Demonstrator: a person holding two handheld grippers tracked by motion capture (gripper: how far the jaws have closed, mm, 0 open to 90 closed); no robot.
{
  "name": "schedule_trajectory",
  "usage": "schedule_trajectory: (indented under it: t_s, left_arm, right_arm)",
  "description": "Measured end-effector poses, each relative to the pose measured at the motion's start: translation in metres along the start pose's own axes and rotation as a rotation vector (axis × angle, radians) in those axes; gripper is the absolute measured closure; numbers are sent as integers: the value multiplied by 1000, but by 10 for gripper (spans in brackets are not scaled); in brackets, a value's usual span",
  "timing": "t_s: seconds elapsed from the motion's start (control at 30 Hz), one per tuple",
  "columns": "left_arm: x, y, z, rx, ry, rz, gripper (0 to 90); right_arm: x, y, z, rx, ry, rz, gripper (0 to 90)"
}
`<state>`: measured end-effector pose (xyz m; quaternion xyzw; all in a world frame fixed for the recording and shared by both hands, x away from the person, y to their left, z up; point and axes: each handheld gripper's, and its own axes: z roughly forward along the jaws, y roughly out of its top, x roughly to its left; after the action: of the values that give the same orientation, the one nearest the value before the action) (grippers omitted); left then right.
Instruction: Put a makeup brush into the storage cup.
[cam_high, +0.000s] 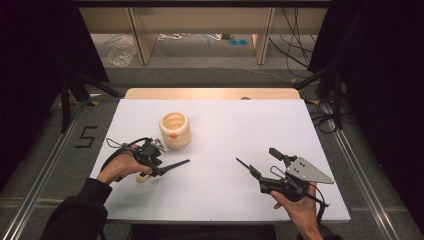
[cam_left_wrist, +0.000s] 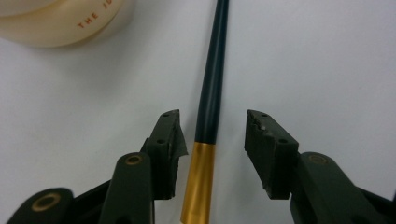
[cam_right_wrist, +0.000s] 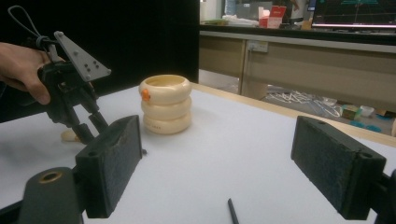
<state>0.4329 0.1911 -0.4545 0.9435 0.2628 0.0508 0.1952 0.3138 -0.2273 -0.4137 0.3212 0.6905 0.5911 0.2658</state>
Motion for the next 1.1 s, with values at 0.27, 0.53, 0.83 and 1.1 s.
schedule_trajectory:
  t_s: [0.27, 0.53, 0.83, 1.1]
  left_arm:
    - [2, -1, 3, 27, -13, -19, 626]
    - [4, -1, 5, 77, -18, 9, 672]
    - [4, 1, 8, 113, -19, 20, 725]
    - [3, 7, 10, 155, -14, 22, 758]
  right_arm:
    - [0, 0, 0, 4, -5, -3, 174]
    - [0, 0, 0, 4, -1, 0, 175]
    - [0, 0, 0, 4, 2, -1, 175]
    - [0, 0, 0, -3, 7, -1, 175]
